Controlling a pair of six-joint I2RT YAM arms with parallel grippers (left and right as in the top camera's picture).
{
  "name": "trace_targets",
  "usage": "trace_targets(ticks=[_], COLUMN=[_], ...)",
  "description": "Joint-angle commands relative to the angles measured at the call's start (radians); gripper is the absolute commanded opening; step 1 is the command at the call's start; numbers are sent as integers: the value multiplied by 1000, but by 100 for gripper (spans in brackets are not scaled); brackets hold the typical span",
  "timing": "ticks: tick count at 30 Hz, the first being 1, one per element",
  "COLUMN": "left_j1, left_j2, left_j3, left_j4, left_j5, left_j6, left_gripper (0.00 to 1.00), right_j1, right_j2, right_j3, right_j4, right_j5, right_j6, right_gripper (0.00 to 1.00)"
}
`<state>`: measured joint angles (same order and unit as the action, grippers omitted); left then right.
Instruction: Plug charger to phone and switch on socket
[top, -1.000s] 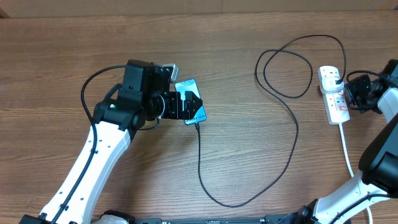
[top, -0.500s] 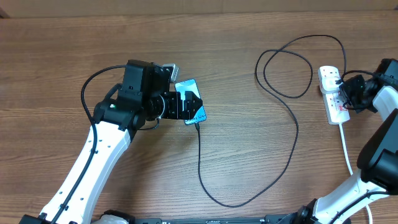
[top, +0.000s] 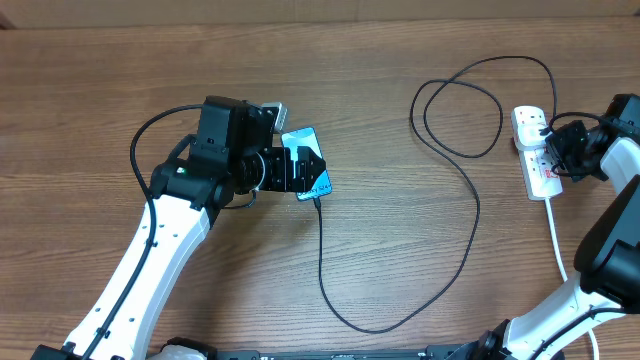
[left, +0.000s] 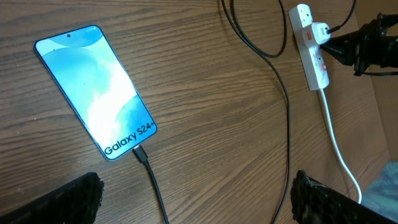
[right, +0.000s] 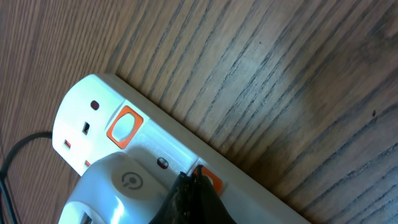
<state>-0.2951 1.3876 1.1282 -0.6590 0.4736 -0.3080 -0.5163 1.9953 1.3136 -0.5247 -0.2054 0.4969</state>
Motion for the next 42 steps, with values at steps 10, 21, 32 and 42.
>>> trace_targets(ticks=[10, 21, 32, 42], left_j1=[-6, -6, -6, -6], left_j2=[-15, -15, -15, -15], left_j3=[2, 2, 2, 2], left_j4=[-22, -17, -18, -22], left_j5=[-10, -10, -10, -10], left_j6=[-6, -6, -6, -6], left_gripper=[99, 100, 99, 100], right_j1=[77, 111, 133, 67], right_j2=[84, 85, 85, 58], right_j3=[-2, -5, -5, 15], right_j4=[-53, -103, -138, -188], right_j5=[-98, -130, -121, -64], right_j6=[-7, -34, -34, -29], right_gripper=[4, 4, 4, 4])
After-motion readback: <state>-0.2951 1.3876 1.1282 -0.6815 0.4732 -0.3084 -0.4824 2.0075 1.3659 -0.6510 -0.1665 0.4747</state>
